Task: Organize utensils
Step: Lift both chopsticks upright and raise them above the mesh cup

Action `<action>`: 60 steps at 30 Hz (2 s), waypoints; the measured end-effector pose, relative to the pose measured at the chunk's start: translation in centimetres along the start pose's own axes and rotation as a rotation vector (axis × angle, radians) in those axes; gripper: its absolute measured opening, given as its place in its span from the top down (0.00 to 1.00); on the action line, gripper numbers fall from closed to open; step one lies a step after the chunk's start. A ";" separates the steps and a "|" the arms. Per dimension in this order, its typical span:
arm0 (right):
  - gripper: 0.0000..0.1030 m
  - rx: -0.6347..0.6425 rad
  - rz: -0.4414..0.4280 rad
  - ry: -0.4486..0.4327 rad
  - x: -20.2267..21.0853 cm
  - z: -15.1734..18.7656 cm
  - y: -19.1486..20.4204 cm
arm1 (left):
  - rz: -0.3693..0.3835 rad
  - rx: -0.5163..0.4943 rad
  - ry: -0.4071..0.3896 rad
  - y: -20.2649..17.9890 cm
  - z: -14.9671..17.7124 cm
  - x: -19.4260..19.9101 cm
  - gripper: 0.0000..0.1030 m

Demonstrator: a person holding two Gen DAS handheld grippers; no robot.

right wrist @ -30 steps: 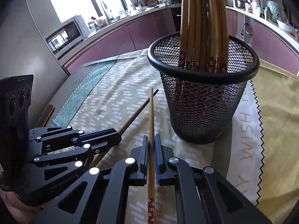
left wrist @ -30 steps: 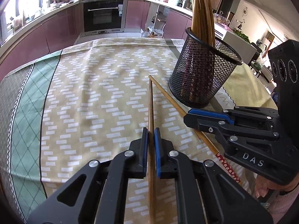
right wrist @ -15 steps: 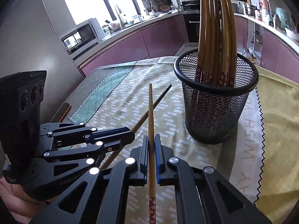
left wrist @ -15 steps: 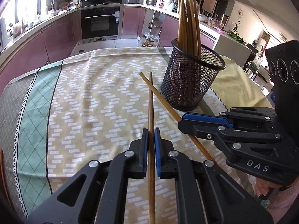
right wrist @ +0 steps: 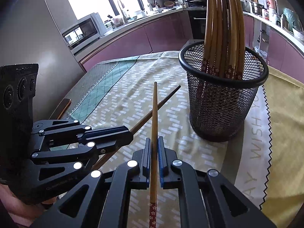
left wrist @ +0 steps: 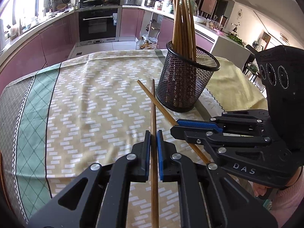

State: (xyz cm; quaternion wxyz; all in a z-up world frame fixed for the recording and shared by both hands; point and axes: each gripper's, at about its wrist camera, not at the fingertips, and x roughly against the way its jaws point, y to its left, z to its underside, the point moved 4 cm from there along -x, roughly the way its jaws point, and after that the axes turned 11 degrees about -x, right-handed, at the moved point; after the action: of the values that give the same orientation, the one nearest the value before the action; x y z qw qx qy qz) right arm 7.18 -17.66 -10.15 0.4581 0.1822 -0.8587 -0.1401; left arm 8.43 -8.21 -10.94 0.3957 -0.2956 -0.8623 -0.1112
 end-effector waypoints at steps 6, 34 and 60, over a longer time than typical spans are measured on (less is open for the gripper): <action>0.94 0.008 0.000 -0.004 0.0 0.0 0.2 | 0.002 0.003 0.010 0.0 0.3 -0.2 0.93; 0.94 0.040 -0.021 -0.191 6.6 -1.4 0.4 | 0.048 0.027 -0.077 0.6 -1.3 2.8 0.93; 0.94 0.033 -0.026 -0.299 9.9 -3.2 -0.4 | 0.092 0.036 -0.151 0.4 -2.8 4.6 0.93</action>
State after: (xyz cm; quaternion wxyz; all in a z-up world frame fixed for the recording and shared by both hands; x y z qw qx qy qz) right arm 4.83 -22.61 -1.27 0.3203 0.1780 -0.9171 -0.1573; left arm 8.09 -7.11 -5.64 0.3396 -0.3354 -0.8770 -0.0549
